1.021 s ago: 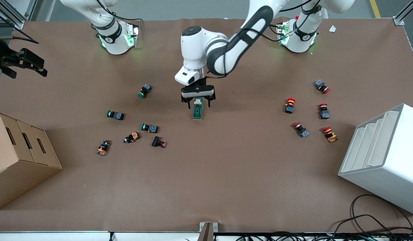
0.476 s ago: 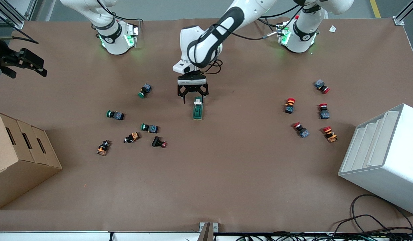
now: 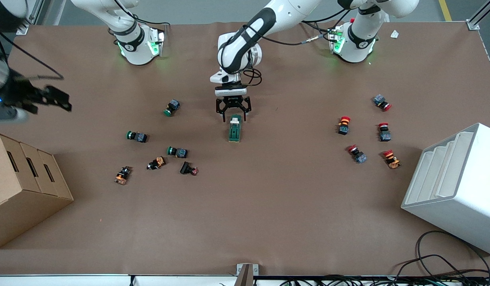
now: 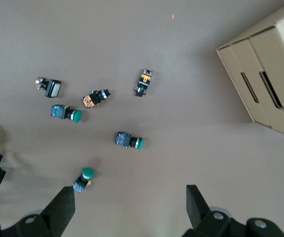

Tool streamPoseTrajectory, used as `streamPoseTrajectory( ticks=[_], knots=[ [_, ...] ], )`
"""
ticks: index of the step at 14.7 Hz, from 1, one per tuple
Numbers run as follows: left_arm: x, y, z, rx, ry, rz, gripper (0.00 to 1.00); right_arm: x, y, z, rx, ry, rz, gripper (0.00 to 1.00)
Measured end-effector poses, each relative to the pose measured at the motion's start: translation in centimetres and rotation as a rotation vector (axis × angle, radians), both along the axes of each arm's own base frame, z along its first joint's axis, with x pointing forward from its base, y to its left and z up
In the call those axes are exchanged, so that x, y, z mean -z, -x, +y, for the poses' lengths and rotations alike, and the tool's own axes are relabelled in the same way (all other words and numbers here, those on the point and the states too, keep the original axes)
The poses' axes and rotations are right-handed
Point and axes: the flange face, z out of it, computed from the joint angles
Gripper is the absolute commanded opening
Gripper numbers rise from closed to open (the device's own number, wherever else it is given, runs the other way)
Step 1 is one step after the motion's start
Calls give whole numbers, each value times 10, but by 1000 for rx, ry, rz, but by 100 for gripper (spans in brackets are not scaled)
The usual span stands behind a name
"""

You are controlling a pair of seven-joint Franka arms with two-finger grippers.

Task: Close load switch with both arms
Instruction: 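Hold the switch with the left gripper while the right gripper reaches its lever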

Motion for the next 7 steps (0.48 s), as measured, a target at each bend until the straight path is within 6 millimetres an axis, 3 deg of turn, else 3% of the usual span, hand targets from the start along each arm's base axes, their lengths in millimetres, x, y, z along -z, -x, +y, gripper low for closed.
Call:
streamPoseTrajectory(
  ticks=[3,7],
  knots=[
    [23,4,8,6,10,-75,96,49,-26,16,-25,3,39,100],
    [33,10,9,24,-8,-111,96,63,-29,54,42,19,54,100]
  ],
)
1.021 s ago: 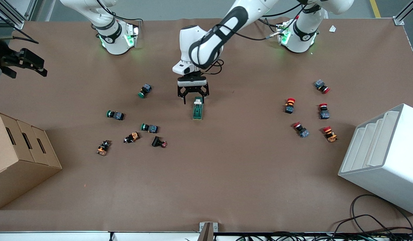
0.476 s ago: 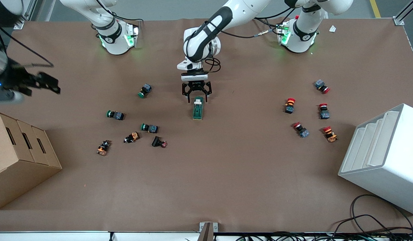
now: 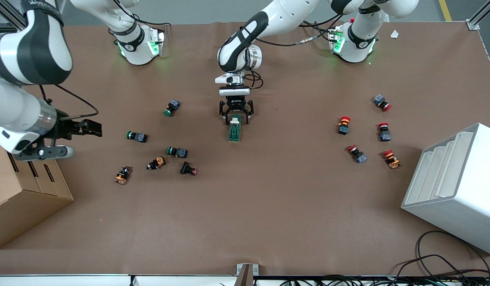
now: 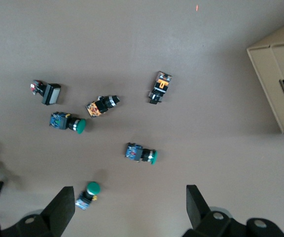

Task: Close load switch with both arms
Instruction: 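Hold the switch with the left gripper while the right gripper reaches its lever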

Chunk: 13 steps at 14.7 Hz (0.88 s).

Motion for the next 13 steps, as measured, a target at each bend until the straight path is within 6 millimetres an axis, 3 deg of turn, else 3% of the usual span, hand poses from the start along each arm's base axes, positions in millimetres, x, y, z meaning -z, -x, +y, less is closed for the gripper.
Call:
streamPoseTrajectory(
  ticks=[5,8,13],
  knots=[
    [-1,12,-6,22,1,-5,96,13,12,86,198,-48,43,100],
    [0,17,-7,29,-1,-5,96,37,15,129,309,-36,43,100],
    [6,21,-5,29,-18,-17,96,68,38,212,483,28,57,100]
  ],
)
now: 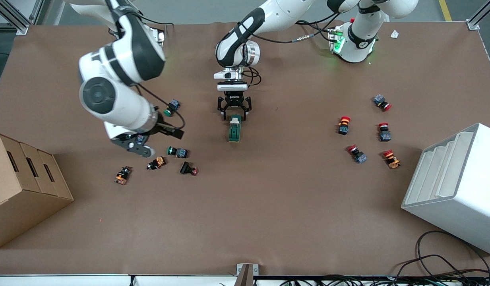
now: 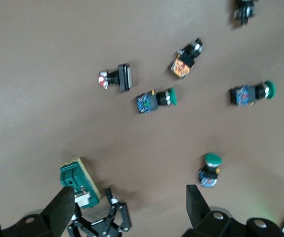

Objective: Close load switch with both arms

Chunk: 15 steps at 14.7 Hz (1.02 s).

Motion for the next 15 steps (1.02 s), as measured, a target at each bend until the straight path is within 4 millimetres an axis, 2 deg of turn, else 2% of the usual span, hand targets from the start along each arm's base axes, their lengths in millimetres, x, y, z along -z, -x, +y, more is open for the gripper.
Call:
streamPoseTrajectory(
  ticks=[3,8,11,15],
  knots=[
    [2,2,1,-1,5,-12,96,23,19,35,70,20,-9,100],
    [15,7,4,4,44,-93,96,89,74,107,146,3,-61,100],
    [16,8,4,5,44,-98,96,127,98,136,173,-38,-51,100],
    [19,9,5,6,39,-114,97,165,119,168,230,-39,-68,100]
  ],
)
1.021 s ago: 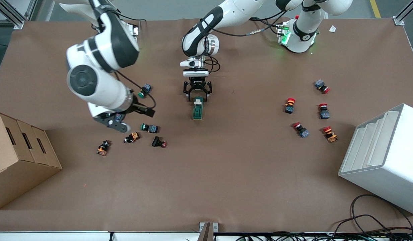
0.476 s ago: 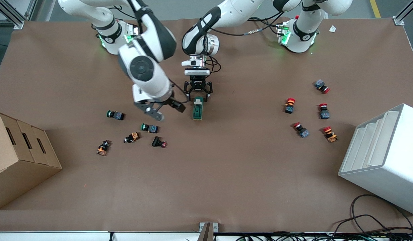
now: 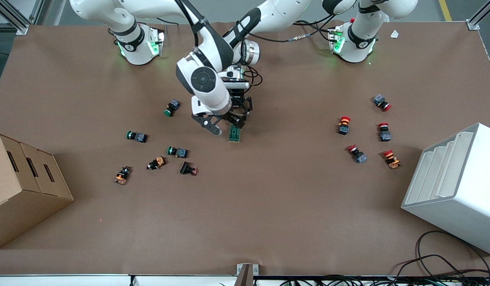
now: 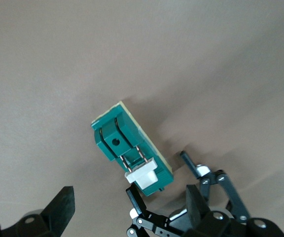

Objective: Close load switch with both arms

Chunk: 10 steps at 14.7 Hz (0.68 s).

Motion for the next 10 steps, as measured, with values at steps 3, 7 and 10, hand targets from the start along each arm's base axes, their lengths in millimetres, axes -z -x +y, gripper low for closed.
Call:
streamPoseTrajectory(
  ticks=[3,7,10],
  knots=[
    [1,0,0,-1,1,-5,97,24,13,15,23,9,-1,100],
    [1,0,0,-1,1,-5,97,51,25,30,59,4,-22,100],
    [1,0,0,-1,1,-6,97,67,28,34,70,-3,-39,100]
  ],
)
